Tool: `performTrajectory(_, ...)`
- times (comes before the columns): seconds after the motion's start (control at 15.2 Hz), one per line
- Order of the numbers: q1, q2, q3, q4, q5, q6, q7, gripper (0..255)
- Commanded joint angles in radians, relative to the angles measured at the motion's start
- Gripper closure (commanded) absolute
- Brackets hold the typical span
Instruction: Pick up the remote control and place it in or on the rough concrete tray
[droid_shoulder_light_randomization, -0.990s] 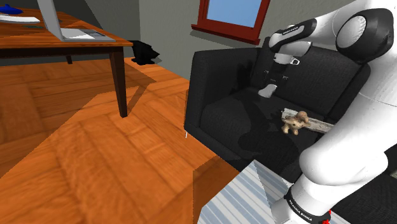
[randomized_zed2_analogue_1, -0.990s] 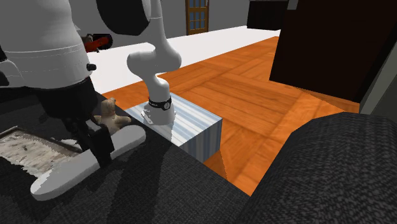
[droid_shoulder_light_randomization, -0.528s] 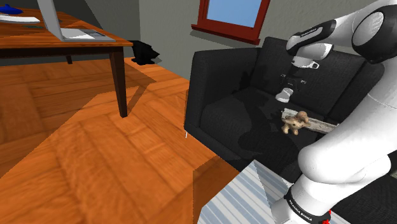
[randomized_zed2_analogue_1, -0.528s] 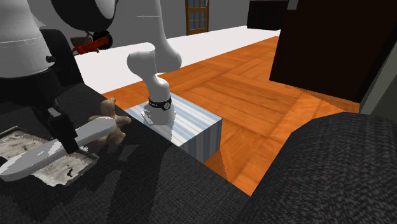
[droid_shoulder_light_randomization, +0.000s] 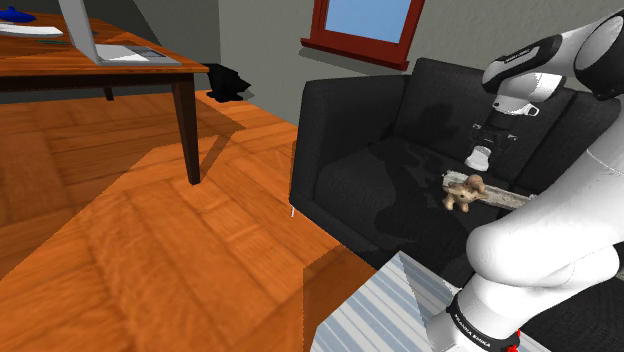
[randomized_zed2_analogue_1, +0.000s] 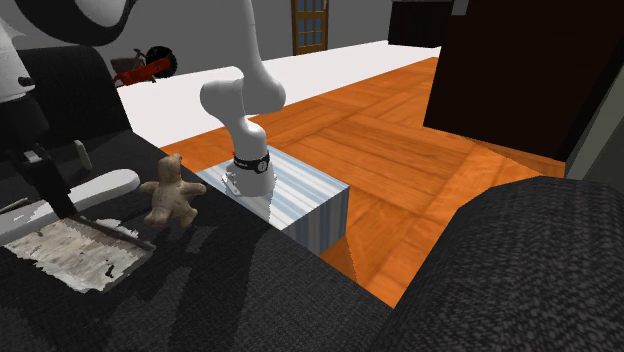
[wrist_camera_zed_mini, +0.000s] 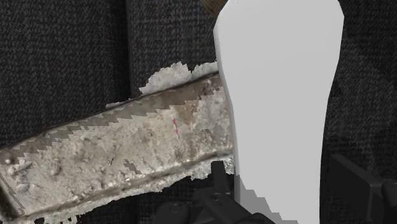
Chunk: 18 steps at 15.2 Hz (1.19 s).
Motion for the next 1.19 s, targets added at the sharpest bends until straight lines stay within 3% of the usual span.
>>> performTrajectory(0.0,-0.022,-0.01,-0.025,-0.01,-0.007,0.001,-0.045,255)
performTrajectory(0.53,-0.104,0.01,-0.131,0.021,-0.003,-0.009,-0.235,255)
performTrajectory(1.12,-0.106,0.054,-0.139,-0.062,0.024,0.111,-0.256,255)
